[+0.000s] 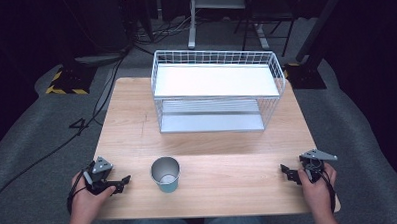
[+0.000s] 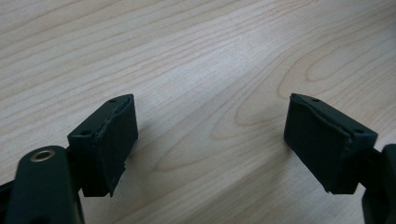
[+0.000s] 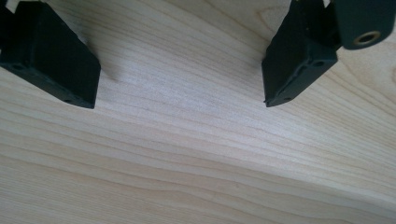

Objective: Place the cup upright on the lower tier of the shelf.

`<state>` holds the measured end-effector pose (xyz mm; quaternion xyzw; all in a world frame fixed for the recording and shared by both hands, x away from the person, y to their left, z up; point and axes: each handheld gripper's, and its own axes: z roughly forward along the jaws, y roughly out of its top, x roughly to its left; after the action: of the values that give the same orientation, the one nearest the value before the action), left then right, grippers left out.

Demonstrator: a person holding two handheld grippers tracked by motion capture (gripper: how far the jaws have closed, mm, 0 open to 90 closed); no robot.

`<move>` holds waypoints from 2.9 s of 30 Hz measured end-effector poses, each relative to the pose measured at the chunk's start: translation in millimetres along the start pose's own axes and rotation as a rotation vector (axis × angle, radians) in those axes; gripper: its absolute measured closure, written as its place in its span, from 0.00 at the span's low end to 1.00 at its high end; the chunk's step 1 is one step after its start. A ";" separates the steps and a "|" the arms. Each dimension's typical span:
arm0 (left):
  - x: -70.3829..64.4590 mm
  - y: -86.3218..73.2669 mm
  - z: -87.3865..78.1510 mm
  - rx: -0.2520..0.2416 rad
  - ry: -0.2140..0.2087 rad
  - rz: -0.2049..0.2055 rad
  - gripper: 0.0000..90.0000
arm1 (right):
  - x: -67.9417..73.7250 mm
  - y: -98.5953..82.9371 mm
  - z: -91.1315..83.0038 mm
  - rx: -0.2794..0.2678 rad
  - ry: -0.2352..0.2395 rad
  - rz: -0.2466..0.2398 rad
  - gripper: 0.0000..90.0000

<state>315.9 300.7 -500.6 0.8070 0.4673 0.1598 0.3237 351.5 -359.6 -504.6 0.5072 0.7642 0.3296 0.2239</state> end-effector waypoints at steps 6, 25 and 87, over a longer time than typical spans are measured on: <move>-2.2 1.9 -10.3 -0.036 -0.010 -0.006 0.20 | -0.1 0.2 0.6 -0.003 0.004 -0.006 0.13; -36.1 -14.2 -68.0 -0.174 -0.064 -0.024 0.20 | 0.0 0.1 0.7 -0.004 0.005 -0.009 0.13; -128.4 7.3 -6.2 -0.222 -0.154 0.039 0.17 | -0.1 0.2 0.6 -0.004 0.008 -0.010 0.13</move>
<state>251.5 190.3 -485.4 0.7850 0.4048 0.1544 0.4428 352.1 -359.5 -504.9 0.5016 0.7670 0.3318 0.2237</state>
